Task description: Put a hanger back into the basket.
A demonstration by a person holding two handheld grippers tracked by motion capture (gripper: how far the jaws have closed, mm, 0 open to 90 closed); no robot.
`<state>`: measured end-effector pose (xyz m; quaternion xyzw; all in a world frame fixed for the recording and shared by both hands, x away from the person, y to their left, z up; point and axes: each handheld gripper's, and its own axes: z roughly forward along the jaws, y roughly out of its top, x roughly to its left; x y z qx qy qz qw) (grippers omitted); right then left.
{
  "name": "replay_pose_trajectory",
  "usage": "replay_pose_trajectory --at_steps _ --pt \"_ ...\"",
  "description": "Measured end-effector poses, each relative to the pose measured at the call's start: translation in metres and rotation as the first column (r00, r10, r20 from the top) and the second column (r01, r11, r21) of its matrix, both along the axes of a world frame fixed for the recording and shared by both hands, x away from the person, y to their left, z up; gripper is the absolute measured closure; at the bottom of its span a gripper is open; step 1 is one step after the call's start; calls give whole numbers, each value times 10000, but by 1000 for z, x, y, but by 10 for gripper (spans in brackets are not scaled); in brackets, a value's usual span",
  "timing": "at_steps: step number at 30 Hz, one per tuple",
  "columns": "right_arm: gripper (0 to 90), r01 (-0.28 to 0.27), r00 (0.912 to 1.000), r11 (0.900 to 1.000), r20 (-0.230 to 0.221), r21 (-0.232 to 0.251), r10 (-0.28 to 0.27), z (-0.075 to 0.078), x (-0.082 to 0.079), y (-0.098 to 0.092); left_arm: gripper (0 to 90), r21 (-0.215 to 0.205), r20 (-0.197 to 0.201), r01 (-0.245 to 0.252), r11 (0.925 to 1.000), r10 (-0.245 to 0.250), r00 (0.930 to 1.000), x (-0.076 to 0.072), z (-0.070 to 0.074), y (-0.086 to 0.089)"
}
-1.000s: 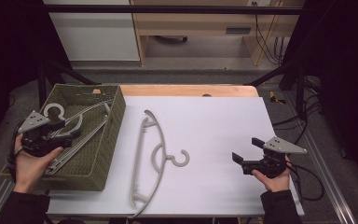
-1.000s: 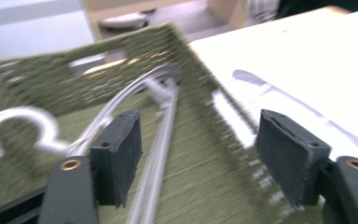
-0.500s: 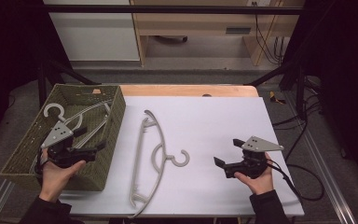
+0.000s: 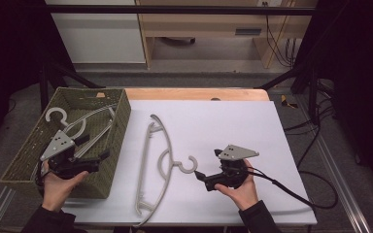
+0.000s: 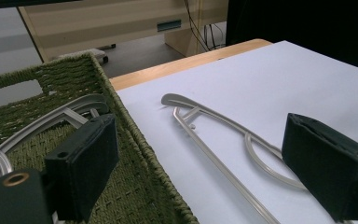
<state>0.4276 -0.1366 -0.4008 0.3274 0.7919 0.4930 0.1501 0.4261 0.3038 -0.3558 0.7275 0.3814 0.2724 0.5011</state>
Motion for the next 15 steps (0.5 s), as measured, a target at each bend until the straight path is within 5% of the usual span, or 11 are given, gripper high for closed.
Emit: replay_pose_trajectory --at_steps 15 --pt "22 -389 9966 9982 -743 -454 355 -22 1 57 79 -65 25 -9 10000 9 10000 3 -1 7"
